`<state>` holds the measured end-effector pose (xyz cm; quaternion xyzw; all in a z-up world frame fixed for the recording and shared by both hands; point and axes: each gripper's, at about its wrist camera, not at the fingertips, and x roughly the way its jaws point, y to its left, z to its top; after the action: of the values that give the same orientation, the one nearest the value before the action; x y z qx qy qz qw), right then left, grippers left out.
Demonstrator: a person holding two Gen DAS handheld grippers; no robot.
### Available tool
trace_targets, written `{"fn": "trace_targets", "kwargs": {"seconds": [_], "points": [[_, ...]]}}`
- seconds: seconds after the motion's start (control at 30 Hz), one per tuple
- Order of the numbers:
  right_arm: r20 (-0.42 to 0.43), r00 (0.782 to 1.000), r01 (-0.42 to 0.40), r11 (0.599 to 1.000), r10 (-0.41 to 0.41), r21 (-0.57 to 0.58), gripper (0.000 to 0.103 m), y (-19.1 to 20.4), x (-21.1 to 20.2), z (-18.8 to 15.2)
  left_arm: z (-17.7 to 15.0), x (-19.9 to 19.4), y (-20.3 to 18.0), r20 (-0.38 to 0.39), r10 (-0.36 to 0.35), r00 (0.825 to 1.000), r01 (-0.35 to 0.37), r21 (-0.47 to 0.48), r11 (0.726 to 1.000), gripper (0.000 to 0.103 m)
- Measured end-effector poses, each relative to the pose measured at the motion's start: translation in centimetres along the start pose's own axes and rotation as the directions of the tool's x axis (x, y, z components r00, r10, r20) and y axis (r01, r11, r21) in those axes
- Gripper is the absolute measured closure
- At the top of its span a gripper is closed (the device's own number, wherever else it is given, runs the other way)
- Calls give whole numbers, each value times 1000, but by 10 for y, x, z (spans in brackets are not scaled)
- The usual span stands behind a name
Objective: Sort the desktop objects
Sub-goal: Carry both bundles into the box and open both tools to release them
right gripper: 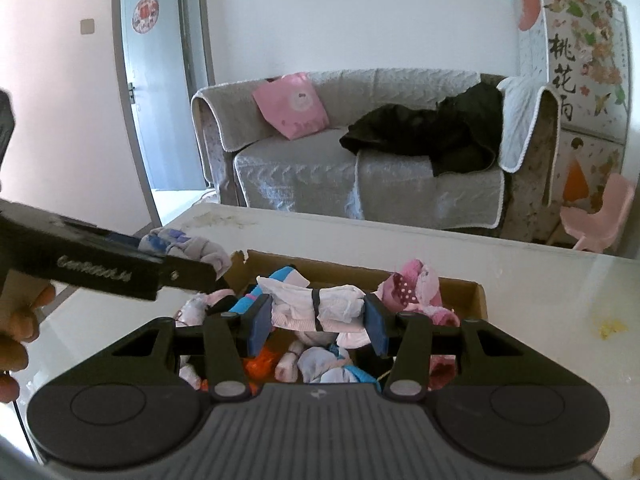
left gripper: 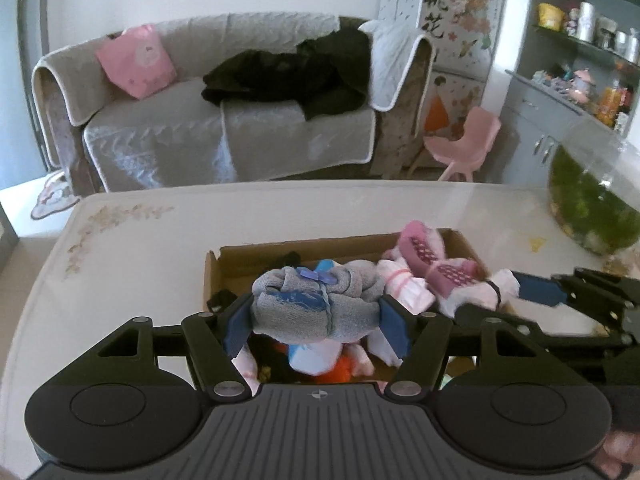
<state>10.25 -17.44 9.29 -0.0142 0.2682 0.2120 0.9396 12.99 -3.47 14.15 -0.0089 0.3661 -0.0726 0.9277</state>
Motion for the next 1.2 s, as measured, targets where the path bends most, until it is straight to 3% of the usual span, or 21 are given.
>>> {"fn": "trace_targets", "kwargs": {"seconds": [0.43,0.9,1.2], "points": [[-95,995,-20,999,17,-36,58,7,40,-19,-1,68,26,-92,44,995,-48,-41,998,31],[-130,992,-19,997,9,-78,56,19,53,-19,-2,75,31,-66,65,996,-68,-46,997,30],[-116,993,-6,995,-5,-96,46,22,52,-19,-3,75,29,-65,71,995,-74,-51,996,26]]}}
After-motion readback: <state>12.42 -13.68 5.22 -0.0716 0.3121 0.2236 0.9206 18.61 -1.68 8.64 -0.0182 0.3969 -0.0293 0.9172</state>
